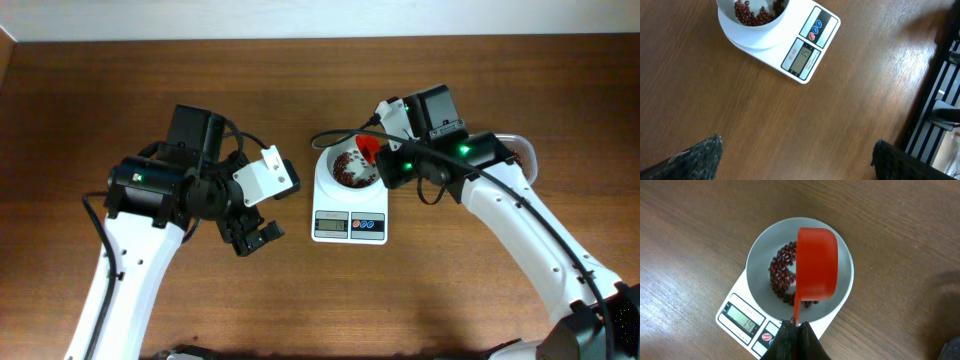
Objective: Scoop and weigh 50g on scale
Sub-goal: 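Tilt the scoop to pour beans into the bowl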
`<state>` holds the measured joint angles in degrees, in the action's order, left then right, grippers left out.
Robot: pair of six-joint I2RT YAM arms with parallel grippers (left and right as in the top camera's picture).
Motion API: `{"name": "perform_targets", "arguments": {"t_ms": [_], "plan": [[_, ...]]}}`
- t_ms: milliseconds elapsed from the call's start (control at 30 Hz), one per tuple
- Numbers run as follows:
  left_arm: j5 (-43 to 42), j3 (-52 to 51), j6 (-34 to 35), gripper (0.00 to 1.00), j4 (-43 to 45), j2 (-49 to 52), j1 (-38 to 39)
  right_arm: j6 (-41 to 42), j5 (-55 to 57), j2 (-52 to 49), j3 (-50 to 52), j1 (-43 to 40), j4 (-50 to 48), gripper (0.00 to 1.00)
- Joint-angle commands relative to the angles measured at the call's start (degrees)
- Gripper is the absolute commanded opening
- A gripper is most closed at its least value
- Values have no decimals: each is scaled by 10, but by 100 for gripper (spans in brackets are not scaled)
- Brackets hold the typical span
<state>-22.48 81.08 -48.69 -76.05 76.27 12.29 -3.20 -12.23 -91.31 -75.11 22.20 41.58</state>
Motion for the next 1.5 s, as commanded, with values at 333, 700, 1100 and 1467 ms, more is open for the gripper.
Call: {"name": "perform_targets", "arguments": {"t_ms": [333, 700, 1100, 1467], "plan": [[-2, -5, -9, 99, 0, -8, -2, 34, -39, 22, -10, 9, -19, 4], [-2, -5, -9, 99, 0, -8, -2, 24, 45, 22, -10, 30, -19, 4], [-2, -5, -9, 99, 0, -8, -2, -22, -42, 21, -10, 28, -7, 4], [-2, -5, -9, 99, 0, -8, -2, 22, 63, 21, -10, 29, 6, 4]]}}
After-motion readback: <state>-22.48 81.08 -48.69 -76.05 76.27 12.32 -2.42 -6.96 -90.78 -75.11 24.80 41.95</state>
